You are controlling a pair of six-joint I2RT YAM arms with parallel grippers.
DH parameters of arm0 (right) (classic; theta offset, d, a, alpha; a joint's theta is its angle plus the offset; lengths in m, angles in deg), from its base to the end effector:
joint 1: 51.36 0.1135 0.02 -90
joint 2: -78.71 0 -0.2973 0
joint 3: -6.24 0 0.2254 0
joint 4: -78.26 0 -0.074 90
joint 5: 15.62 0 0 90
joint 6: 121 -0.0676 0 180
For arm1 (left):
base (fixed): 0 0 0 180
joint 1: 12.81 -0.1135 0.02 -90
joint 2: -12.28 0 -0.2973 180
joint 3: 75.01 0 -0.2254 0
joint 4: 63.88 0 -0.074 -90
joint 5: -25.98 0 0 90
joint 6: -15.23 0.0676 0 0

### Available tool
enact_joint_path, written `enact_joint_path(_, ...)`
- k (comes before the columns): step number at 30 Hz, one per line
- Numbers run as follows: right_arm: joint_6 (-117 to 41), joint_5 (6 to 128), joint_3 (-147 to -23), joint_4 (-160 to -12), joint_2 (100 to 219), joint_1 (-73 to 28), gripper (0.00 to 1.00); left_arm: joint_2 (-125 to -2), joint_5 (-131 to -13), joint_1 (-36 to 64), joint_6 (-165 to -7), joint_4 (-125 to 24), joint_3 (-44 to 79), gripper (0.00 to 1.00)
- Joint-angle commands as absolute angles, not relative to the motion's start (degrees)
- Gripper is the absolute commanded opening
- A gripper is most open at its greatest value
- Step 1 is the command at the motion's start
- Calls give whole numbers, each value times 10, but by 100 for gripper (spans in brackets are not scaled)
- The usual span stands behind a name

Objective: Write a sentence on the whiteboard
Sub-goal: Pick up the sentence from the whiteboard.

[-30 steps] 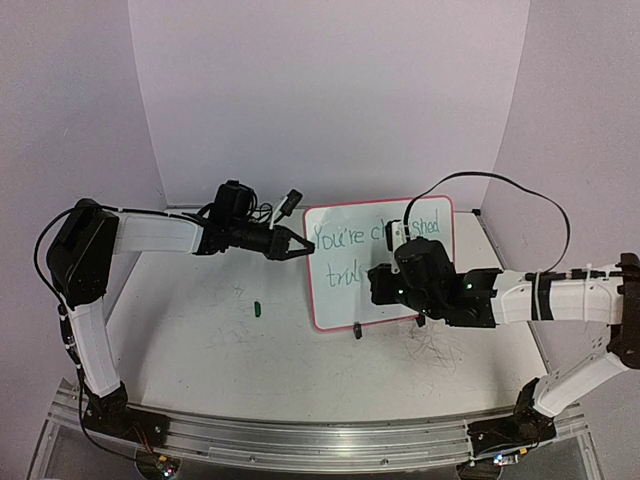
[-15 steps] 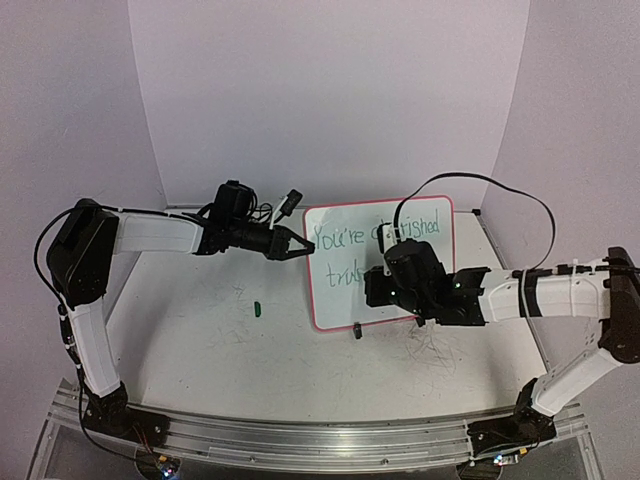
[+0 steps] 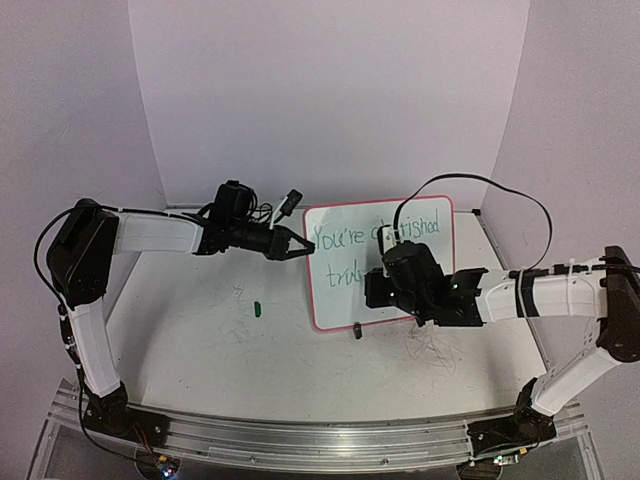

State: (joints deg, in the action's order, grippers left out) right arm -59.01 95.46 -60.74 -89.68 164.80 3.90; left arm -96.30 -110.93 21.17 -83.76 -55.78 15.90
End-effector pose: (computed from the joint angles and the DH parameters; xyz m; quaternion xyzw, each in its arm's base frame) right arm 0.2080 0.2573 0.2654 -0.1144 0.8535 0.2017 0.4667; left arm 0.3321 -0.2833 0.2644 0.3711 0.7214 -0.4909 0.3176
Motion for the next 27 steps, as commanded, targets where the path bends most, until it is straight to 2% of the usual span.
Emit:
enact_joint_path(1, -607, 957, -593, -899, 1647, 38, 0, -955, -1067, 220, -797, -532, 150, 0)
enact_joint_path(11, -615, 969, -576, -896, 1637, 39, 0, -956, -1068, 220, -797, -532, 150, 0)
enact_joint_path(27, -575, 1009, -636, -887, 1642, 23, 0, -952, -1067, 221, -795, -531, 150, 0)
